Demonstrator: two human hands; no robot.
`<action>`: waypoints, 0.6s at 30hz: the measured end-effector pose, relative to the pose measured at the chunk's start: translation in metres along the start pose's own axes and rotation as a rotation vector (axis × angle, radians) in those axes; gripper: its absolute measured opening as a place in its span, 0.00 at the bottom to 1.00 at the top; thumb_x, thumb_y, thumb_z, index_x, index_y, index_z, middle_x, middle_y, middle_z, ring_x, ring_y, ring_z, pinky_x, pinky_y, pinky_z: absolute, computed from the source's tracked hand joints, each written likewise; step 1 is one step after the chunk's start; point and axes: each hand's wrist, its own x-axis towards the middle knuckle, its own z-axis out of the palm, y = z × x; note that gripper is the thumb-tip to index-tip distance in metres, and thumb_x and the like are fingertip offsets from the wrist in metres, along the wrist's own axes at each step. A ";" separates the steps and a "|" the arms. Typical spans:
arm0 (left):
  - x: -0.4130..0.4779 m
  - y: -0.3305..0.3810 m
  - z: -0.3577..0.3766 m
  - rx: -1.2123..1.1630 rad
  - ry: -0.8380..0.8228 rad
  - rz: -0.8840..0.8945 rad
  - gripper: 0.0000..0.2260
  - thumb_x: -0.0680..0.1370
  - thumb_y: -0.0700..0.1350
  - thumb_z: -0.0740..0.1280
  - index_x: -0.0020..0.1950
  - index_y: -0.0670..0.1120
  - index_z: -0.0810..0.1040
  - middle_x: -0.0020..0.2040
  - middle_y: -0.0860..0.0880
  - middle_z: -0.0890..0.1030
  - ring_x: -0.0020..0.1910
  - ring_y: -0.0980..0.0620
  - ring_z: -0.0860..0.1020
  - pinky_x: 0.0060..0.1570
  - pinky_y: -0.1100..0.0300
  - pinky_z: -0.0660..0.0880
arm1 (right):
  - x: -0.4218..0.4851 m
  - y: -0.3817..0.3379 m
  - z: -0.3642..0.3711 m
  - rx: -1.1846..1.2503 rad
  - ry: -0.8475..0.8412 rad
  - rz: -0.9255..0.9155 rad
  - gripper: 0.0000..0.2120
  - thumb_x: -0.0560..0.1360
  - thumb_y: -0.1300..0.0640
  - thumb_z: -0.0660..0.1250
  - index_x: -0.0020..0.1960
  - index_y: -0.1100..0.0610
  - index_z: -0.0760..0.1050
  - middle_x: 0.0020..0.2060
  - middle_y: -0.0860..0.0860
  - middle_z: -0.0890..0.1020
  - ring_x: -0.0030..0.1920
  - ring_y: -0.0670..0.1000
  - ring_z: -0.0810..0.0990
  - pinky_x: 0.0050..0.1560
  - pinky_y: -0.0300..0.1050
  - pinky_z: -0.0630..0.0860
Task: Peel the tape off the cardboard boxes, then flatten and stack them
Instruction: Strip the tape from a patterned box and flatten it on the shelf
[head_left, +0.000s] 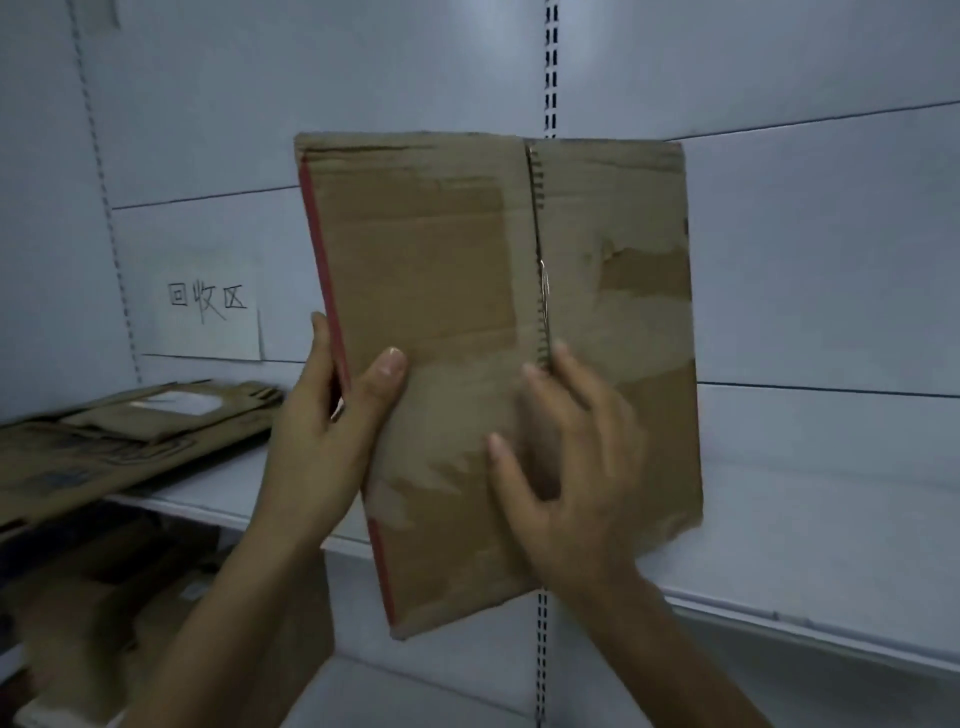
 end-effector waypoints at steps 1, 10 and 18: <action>-0.001 0.001 -0.002 0.030 0.030 0.010 0.26 0.75 0.59 0.63 0.71 0.53 0.69 0.56 0.67 0.78 0.53 0.67 0.77 0.46 0.74 0.74 | 0.012 0.010 -0.006 -0.028 0.027 0.122 0.32 0.71 0.41 0.68 0.71 0.49 0.64 0.71 0.53 0.68 0.69 0.51 0.67 0.68 0.53 0.66; -0.007 -0.001 0.005 -0.018 0.218 -0.071 0.22 0.76 0.56 0.59 0.66 0.47 0.73 0.53 0.59 0.80 0.50 0.66 0.79 0.43 0.74 0.73 | 0.071 0.071 -0.049 0.611 -0.330 0.827 0.46 0.61 0.41 0.74 0.75 0.48 0.59 0.72 0.46 0.68 0.68 0.46 0.70 0.60 0.39 0.71; -0.002 -0.031 0.026 0.395 0.597 -0.345 0.23 0.82 0.58 0.45 0.75 0.50 0.58 0.70 0.45 0.69 0.67 0.42 0.68 0.63 0.50 0.65 | 0.054 0.007 -0.063 0.293 -0.315 0.460 0.42 0.67 0.30 0.61 0.76 0.47 0.58 0.73 0.43 0.64 0.72 0.43 0.62 0.71 0.46 0.61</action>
